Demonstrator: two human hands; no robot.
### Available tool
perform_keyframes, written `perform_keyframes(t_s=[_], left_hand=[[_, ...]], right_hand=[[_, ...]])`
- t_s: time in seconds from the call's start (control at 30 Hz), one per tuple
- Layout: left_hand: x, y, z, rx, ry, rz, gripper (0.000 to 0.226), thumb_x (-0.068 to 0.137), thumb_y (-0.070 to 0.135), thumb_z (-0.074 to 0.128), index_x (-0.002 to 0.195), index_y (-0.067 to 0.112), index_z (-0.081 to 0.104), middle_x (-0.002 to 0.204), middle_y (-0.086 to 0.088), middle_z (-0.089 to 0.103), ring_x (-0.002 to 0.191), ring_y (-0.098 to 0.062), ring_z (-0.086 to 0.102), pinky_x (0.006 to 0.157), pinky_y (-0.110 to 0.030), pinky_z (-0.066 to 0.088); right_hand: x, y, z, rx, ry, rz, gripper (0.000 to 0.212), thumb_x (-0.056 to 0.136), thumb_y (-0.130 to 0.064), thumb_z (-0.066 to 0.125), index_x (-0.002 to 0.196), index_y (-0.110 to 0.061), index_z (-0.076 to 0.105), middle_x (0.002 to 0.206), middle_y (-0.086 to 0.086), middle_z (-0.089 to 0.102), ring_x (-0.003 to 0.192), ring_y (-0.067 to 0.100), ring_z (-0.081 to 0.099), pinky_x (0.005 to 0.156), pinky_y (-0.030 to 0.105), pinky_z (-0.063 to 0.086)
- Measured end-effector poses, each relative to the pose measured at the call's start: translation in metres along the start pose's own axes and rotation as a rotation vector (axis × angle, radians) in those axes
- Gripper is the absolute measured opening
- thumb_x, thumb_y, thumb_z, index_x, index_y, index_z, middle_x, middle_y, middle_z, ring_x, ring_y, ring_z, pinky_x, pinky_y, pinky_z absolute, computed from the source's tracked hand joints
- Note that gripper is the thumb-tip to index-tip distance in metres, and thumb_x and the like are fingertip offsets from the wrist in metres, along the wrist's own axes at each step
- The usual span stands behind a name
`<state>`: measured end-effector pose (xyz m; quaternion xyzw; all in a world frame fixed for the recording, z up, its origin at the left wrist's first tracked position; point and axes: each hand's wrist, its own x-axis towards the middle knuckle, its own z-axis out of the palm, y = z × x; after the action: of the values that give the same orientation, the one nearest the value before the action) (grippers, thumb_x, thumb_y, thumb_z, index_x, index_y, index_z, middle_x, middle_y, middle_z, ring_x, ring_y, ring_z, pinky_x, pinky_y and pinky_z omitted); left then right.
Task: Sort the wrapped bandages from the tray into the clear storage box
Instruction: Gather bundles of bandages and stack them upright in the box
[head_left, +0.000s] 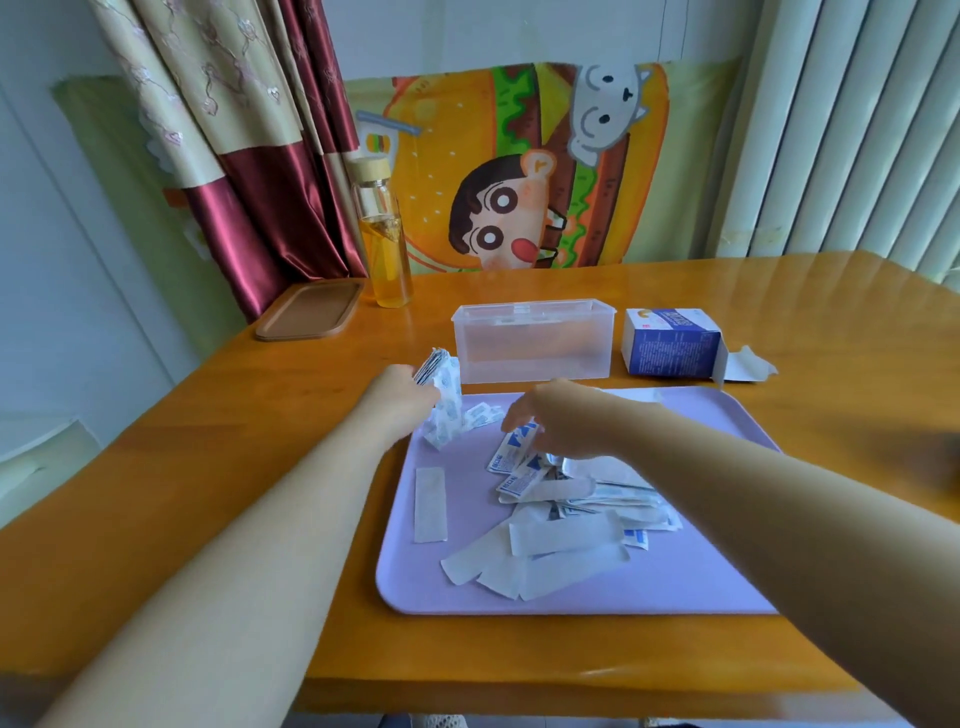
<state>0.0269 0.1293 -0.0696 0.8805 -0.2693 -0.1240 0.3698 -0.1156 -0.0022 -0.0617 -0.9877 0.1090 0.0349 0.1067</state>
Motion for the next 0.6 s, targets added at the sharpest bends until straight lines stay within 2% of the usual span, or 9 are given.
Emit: perform_keyframes(t_s=[0.07,0.13,0.23,0.33,0.4,0.5,0.6], left_hand=[[0.015,0.004,0.004,0.308,-0.06,0.108,0.033,0.088,0.005,0.046,0.057,0.012,0.037,0.057,-0.004,0.035,0.051,-0.018,0.028,0.047,-0.026,0.02],[0.027,0.007,0.014,0.47,-0.137,0.144,0.037,0.088,0.003,0.044,0.054,0.013,0.034,0.055,-0.004,0.034,0.051,-0.017,0.027,0.047,-0.026,0.02],[0.032,0.006,0.027,0.578,-0.18,0.165,0.035,0.089,0.006,0.046,0.055,0.015,0.04,0.058,-0.004,0.039,0.055,-0.02,0.034,0.048,-0.027,0.024],[0.032,-0.001,0.03,0.572,-0.083,0.222,0.015,0.089,0.018,0.055,0.075,0.013,0.058,0.078,-0.007,0.056,0.073,-0.025,0.05,0.057,-0.027,0.034],[0.027,-0.001,0.021,0.545,-0.103,0.221,0.014,0.086,0.025,0.061,0.084,0.011,0.062,0.08,-0.007,0.058,0.073,-0.024,0.052,0.053,-0.028,0.033],[0.006,0.006,0.0,0.646,-0.326,0.125,0.029,0.08,0.037,0.068,0.073,0.01,0.06,0.065,-0.004,0.051,0.057,-0.019,0.042,0.049,-0.027,0.028],[-0.022,0.013,-0.003,0.95,-0.451,0.058,0.045,0.076,0.056,0.066,0.066,0.016,0.049,0.065,-0.001,0.046,0.062,-0.018,0.046,0.052,-0.026,0.033]], right_hand=[[0.009,-0.003,0.001,-0.081,-0.014,0.006,0.052,0.088,0.001,0.047,0.13,-0.03,0.053,0.131,0.003,0.054,0.114,0.022,0.052,0.079,0.028,0.044],[0.017,-0.006,0.001,-0.156,-0.043,-0.018,0.055,0.088,-0.001,0.049,0.133,-0.033,0.049,0.129,0.005,0.052,0.115,0.023,0.051,0.083,0.032,0.045],[0.028,-0.008,0.003,-0.262,-0.186,-0.07,0.059,0.086,-0.011,0.06,0.139,-0.028,0.042,0.13,0.002,0.051,0.118,0.021,0.048,0.086,0.029,0.041],[0.034,-0.007,0.004,-0.224,-0.297,-0.078,0.062,0.084,-0.031,0.066,0.14,-0.025,0.04,0.123,0.001,0.06,0.115,0.018,0.051,0.09,0.027,0.04],[0.032,-0.005,0.001,-0.188,-0.339,-0.073,0.066,0.08,-0.037,0.07,0.139,-0.027,0.042,0.123,0.0,0.059,0.113,0.017,0.052,0.085,0.025,0.039],[0.029,-0.006,-0.005,-0.239,-0.386,-0.083,0.072,0.075,-0.035,0.075,0.138,-0.022,0.043,0.128,0.0,0.051,0.107,0.018,0.049,0.08,0.026,0.037],[0.032,-0.008,-0.006,-0.249,-0.396,-0.077,0.073,0.071,-0.033,0.079,0.133,-0.019,0.045,0.123,0.001,0.052,0.094,0.018,0.046,0.075,0.027,0.037]])
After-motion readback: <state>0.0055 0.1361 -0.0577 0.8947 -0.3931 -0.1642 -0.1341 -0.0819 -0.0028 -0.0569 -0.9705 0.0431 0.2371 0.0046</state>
